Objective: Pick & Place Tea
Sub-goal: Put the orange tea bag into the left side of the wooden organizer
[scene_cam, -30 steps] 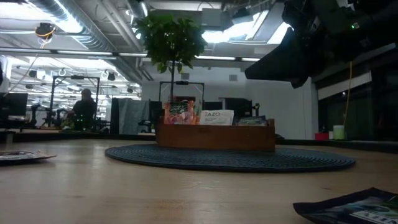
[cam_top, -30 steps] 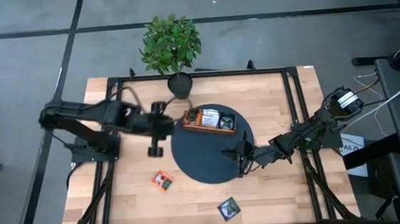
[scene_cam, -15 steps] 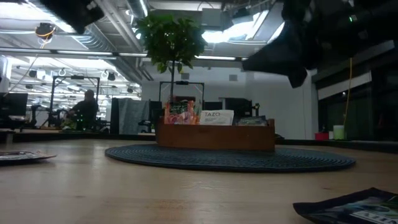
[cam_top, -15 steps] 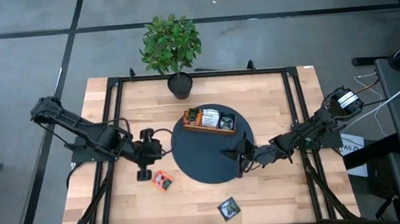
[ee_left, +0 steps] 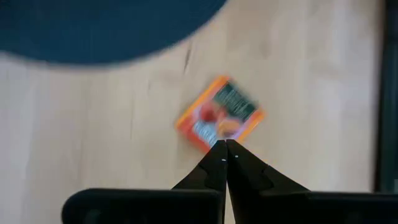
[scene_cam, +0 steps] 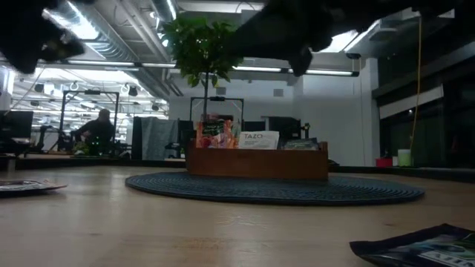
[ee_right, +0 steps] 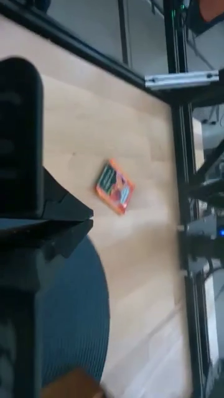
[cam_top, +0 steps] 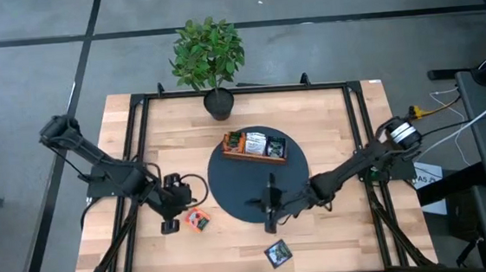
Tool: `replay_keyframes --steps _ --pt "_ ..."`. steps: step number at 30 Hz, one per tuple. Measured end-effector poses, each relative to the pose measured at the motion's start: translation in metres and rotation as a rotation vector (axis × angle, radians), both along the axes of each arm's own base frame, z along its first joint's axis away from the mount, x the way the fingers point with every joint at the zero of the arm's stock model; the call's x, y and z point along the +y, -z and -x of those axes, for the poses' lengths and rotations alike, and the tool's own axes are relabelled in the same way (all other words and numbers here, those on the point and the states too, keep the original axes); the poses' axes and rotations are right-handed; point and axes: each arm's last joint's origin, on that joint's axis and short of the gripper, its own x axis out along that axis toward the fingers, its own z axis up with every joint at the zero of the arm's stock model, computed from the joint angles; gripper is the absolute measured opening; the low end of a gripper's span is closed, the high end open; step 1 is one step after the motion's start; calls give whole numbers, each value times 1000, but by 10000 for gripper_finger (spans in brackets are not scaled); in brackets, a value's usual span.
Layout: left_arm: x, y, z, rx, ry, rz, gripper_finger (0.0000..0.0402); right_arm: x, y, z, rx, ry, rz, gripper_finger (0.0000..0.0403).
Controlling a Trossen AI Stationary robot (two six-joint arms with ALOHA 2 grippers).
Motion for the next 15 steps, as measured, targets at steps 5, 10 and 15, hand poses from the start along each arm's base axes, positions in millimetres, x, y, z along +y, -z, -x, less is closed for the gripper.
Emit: replay_keyframes --steps 5,10,15 --pt "-4 37 6 125 -49 -26 2 8 10 -15 18 -20 -5 8" --pt "-9 56 0 149 -15 -54 2 11 16 -22 27 -19 -2 19" --pt "-13 64 -9 128 15 -81 2 12 19 -23 32 -11 -40 20"
